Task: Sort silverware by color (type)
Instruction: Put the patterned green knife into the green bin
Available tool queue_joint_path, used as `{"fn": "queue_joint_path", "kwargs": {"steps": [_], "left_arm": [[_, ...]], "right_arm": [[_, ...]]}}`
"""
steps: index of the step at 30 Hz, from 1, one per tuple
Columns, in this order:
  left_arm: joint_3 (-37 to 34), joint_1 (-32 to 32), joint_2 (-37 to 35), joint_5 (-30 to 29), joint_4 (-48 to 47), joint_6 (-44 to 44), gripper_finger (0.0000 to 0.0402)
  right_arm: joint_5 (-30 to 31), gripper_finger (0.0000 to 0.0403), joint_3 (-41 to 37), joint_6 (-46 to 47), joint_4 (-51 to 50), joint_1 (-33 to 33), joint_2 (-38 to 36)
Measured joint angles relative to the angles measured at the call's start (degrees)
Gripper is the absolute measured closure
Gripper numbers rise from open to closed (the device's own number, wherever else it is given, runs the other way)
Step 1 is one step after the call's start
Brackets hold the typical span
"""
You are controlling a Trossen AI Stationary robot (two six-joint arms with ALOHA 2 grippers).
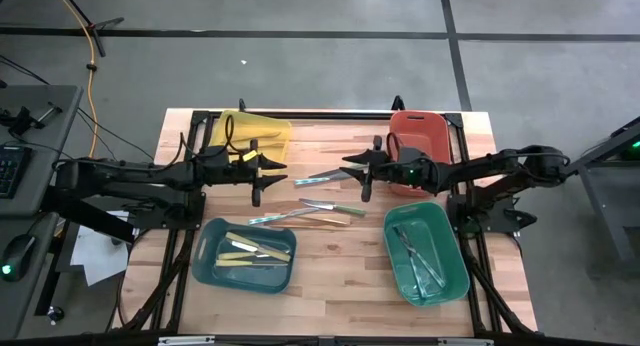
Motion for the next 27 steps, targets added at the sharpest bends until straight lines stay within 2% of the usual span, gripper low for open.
{"fn": "queue_joint_path", "kwargs": {"steps": [9,12,19,23,27], "left_arm": [[0.00,0.00,0.29,-0.20,1.61,0.00,0.0280],[0.00,0.00,2.58,-0.85,2.84,0.28,0.0280],[0.68,0.20,16.84,-6.27,9.80,0.53,0.0280],[4.60,1.18,25.93,-5.57,9.35,0.20,0.0280],[9.31,1.60,33.84,-3.00,4.85,-0.02,0.0280]], "right_arm": [[-0.02,0.0289,0.00,0.03,0.37,0.02,0.00],[-0.04,0.0289,0.00,1.76,0.61,0.00,0.00],[-0.06,0.0289,0.04,3.30,0.75,0.02,0.00],[-0.07,0.0289,0.04,3.52,0.46,0.02,0.00],[-0.06,0.0289,0.04,3.59,0.28,0.02,0.00]]}}
